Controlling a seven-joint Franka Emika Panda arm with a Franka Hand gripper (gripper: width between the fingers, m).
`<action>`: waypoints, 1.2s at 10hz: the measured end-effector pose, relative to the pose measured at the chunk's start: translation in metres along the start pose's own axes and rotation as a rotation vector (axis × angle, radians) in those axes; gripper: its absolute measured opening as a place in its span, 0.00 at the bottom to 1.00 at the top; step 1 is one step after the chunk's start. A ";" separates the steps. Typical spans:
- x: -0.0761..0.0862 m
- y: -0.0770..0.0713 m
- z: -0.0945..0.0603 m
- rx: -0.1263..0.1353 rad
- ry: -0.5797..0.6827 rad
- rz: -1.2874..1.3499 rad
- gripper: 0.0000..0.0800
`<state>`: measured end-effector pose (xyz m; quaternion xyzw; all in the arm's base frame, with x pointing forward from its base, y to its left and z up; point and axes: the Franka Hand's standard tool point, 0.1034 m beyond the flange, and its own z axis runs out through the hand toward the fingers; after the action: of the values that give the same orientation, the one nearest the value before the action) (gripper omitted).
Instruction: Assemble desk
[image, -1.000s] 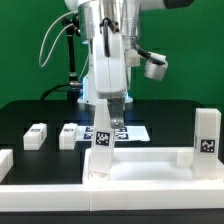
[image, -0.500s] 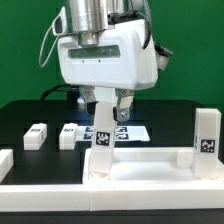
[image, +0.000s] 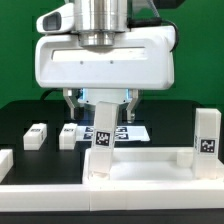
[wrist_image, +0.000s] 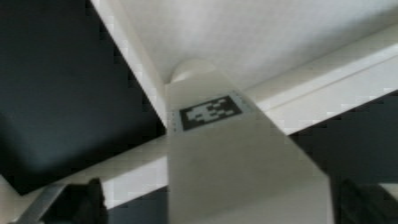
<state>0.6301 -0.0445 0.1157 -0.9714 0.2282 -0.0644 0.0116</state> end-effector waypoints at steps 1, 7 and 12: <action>0.000 0.000 0.000 0.000 0.000 0.015 0.78; 0.000 0.001 0.002 0.004 -0.004 0.371 0.36; 0.002 0.006 0.004 0.067 -0.105 1.176 0.36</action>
Offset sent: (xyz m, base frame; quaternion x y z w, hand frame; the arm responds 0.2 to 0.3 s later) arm 0.0000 0.0000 0.0000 0.0000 0.0000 0.1938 0.9810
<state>0.6296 -0.0511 0.1121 -0.6828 0.7253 -0.0063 0.0875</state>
